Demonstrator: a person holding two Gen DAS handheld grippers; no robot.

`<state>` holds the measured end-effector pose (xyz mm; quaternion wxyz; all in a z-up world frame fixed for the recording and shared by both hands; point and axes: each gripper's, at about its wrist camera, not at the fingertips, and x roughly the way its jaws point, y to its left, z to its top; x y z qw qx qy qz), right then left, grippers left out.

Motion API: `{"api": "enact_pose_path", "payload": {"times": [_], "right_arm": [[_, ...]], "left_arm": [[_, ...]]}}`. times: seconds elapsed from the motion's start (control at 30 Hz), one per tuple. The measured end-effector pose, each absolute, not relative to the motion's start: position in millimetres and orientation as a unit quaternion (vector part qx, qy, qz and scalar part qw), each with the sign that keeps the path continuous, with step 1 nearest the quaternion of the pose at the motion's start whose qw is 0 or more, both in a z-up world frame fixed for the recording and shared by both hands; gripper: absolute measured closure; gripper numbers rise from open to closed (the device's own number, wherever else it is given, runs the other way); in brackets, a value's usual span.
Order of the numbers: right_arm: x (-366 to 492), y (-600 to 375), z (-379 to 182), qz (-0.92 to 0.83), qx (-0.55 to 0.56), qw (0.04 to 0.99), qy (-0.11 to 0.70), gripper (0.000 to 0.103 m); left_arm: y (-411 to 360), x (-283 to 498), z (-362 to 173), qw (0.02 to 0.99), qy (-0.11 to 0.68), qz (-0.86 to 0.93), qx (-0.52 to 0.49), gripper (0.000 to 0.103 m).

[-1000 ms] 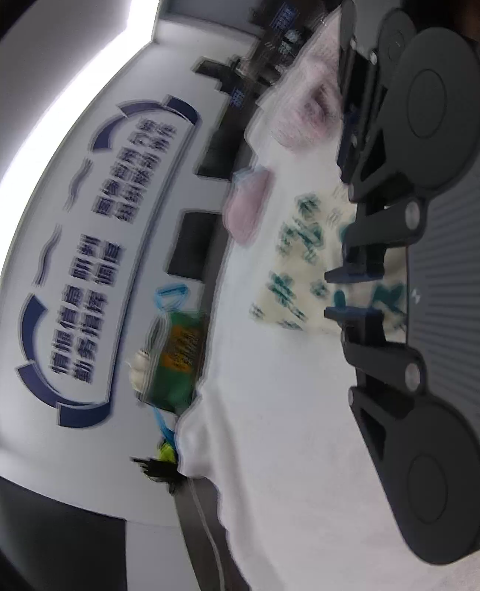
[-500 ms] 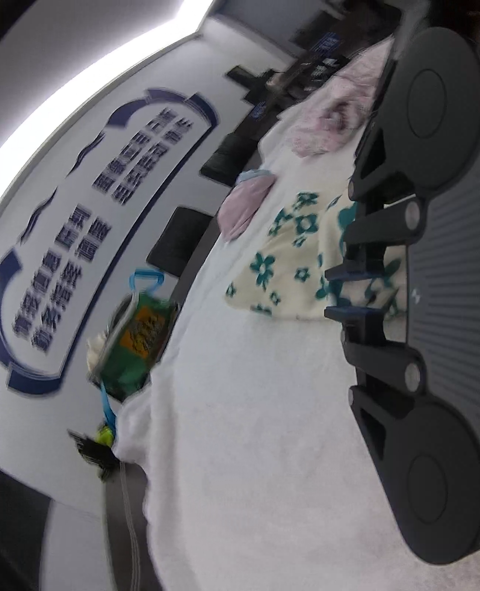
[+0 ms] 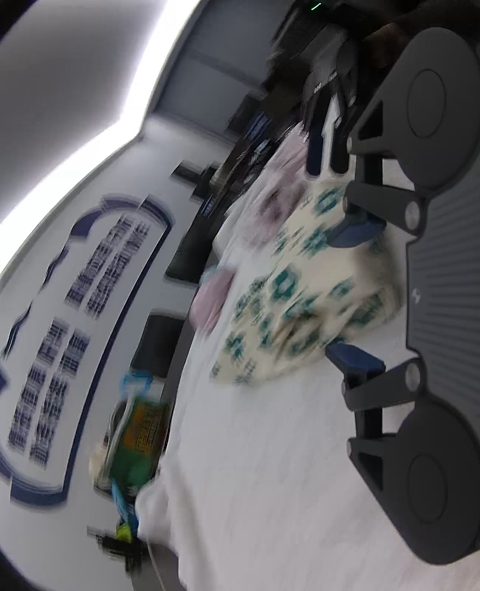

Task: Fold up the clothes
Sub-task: 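Lift and fold the garment with both grippers, then lower it onto the towel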

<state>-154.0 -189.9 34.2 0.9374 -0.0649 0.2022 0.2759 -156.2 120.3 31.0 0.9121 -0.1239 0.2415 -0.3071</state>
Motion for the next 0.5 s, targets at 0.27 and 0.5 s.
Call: {"api": "enact_pose_path", "payload": {"times": [0.27, 0.5], "right_arm": [[-167.1, -188.2, 5.2, 0.316, -0.088, 0.920, 0.214, 0.053], [-162.3, -189.3, 5.8, 0.335, -0.069, 0.918, 0.200, 0.090]], "left_arm": [[96.0, -150.5, 20.9, 0.913, 0.248, -0.321, -0.042, 0.054], [96.4, -150.3, 19.5, 0.895, 0.258, -0.360, -0.047, 0.094]]}}
